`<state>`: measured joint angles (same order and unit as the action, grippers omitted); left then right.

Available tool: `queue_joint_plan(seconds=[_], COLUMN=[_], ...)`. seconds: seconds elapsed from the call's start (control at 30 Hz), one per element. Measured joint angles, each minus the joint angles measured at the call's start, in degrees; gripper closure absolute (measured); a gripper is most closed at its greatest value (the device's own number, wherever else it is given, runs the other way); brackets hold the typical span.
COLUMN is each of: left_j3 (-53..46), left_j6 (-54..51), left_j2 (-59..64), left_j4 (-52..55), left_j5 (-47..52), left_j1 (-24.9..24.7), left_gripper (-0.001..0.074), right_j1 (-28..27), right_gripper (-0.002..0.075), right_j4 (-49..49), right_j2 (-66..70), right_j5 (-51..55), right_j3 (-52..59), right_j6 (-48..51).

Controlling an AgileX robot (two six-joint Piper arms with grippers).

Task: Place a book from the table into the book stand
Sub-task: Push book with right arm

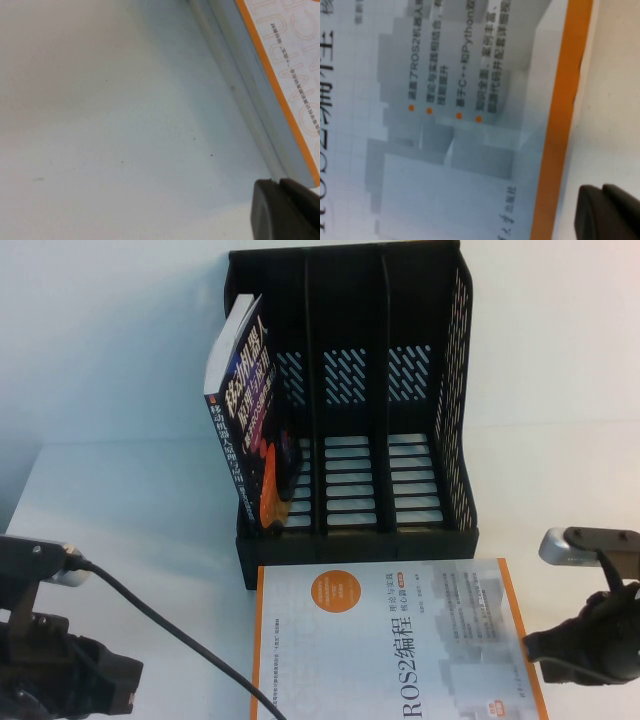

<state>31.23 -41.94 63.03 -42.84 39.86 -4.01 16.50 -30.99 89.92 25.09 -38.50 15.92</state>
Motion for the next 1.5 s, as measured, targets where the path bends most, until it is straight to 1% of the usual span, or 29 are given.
queue_joint_plan(seconds=[0.3,0.73,1.07,1.23,1.5], left_j3=[0.0,0.0,0.0,0.0,0.0], left_j6=[0.0,0.31,0.31,1.31,7.09], left_j2=[0.0,0.0,0.0,0.0,0.0], left_j4=[0.02,-0.48,-4.35,-3.83,-3.36], left_j5=[0.09,-0.01,-0.01,0.12,-0.13], left_j1=[0.0,0.0,0.0,0.0,0.0], left_gripper=[0.0738,0.0738,0.0738,0.0738,0.0738], right_j1=[1.15,9.83,10.63,10.72,10.72], right_gripper=[0.0727,0.0727,0.0727,0.0727,0.0727], right_j4=[-0.82,-3.33,-5.27,-2.29,6.99], right_j2=[2.49,2.61,2.85,2.97,2.97], right_j5=[0.12,-0.37,-0.49,-0.3,2.2], right_j3=[-2.66,-7.0,-8.56,-8.66,-8.76], right_j6=[0.0,-0.25,-0.25,-1.8,-8.52])
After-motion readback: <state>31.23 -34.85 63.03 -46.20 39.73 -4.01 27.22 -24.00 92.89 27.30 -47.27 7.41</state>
